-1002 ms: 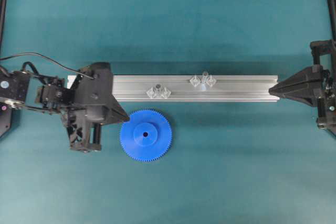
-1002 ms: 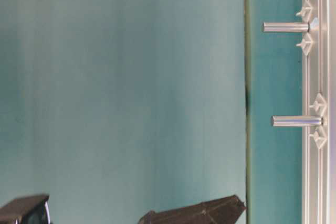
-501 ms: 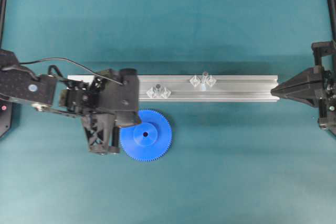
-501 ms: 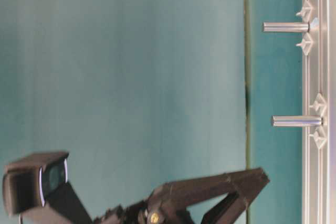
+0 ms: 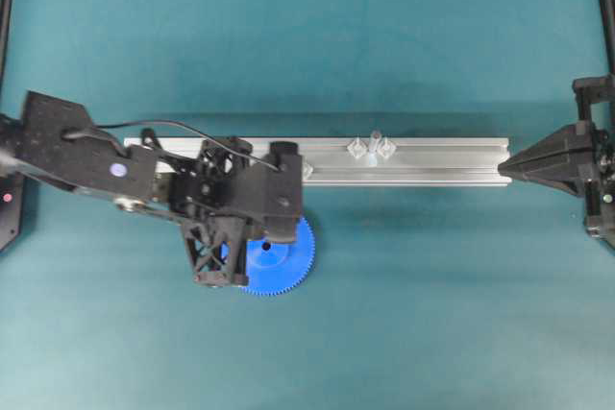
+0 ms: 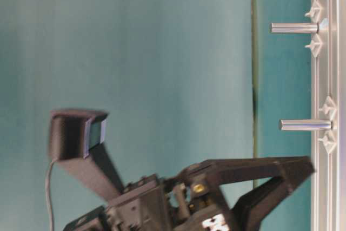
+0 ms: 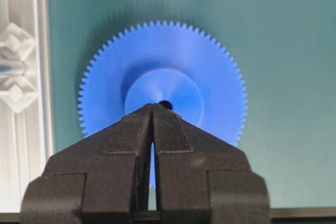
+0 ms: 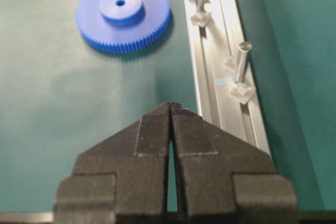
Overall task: Find the location of the shaft and insert the large gear.
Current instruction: 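Lower the left gripper and close it on the blue gear's hub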
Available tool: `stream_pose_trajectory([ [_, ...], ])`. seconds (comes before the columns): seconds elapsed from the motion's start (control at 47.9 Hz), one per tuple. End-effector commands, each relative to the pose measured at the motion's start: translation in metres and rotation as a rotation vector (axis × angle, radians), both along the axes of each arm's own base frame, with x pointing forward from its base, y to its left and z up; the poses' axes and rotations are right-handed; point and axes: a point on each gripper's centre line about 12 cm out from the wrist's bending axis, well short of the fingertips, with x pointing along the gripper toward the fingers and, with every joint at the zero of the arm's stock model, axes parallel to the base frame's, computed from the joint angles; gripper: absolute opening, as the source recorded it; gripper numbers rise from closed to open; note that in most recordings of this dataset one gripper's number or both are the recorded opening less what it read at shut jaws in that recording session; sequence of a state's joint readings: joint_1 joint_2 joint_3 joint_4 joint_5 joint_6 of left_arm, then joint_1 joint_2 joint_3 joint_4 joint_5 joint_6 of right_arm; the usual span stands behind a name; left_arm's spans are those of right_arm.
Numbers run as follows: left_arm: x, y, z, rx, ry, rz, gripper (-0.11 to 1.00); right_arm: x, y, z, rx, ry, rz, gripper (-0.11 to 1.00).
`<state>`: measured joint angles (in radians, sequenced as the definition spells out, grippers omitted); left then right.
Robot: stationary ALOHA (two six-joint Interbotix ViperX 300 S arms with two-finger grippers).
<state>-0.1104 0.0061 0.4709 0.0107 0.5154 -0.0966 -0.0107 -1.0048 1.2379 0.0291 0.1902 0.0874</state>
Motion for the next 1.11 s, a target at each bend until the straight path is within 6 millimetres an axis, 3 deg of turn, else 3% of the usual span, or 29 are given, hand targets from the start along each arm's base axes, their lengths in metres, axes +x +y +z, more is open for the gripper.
stream_pose_trajectory([
  [0.0, 0.008, -0.005, 0.011, 0.001, -0.025, -0.013, -0.01, 0.002, 0.0, 0.003, 0.008, -0.009, -0.005, 0.0],
  [0.271, 0.019, -0.011, -0.008, 0.02, 0.041, -0.043, -0.01, 0.0, 0.0, 0.0, 0.008, -0.003, -0.005, 0.0],
  [0.668, 0.027, -0.016, -0.02, 0.075, 0.158, -0.125, -0.01, -0.003, -0.001, -0.001, 0.007, -0.011, -0.006, 0.0],
  [1.085, 0.028, -0.016, -0.018, 0.078, 0.165, -0.129, -0.01, -0.004, -0.002, -0.001, 0.007, -0.005, -0.012, 0.0],
])
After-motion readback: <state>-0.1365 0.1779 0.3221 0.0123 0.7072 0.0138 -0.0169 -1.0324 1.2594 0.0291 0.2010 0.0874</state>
